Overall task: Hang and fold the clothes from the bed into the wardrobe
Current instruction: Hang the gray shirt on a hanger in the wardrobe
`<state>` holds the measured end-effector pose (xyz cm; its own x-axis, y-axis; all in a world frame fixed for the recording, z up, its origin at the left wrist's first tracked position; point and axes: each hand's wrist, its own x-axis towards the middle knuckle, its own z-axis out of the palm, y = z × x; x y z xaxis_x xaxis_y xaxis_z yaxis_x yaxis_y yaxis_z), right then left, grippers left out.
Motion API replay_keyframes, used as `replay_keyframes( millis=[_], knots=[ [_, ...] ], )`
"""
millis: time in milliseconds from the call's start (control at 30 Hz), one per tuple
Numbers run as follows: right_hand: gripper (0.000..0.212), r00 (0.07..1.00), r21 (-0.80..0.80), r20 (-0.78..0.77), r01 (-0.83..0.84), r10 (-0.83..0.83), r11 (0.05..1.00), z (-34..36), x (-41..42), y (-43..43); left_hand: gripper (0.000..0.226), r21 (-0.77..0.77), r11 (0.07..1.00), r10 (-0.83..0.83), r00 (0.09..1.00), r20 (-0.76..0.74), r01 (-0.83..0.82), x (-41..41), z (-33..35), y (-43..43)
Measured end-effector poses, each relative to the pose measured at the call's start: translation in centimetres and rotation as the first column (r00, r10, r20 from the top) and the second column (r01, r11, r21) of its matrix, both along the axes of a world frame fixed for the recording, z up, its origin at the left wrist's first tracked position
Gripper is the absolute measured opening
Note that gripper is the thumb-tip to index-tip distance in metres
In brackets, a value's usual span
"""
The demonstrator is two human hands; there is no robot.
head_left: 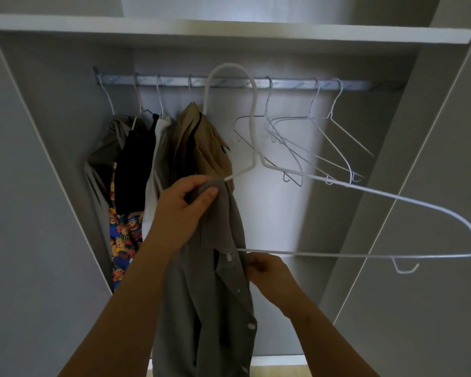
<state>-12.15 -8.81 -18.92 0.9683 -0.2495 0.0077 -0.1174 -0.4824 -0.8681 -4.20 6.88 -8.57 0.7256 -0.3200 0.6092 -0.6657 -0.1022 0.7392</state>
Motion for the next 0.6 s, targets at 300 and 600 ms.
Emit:
replay_keyframes(
  millis=[300,600],
  knots=[
    [0.024,0.99,-0.088,-0.09,0.1,-0.108,0.991,-2.7,-0.4,-0.3,0.03,-0.035,0.999,-0.014,1.0,0.005,0.014,2.0,0.2,2.1],
    [0.042,0.983,-0.172,0.107,0.168,-0.152,0.971,-0.6,-1.0,-6.2,0.031,0.162,0.986,-0.028,0.998,-0.056,0.037,4.4,0.7,7.5]
  ],
)
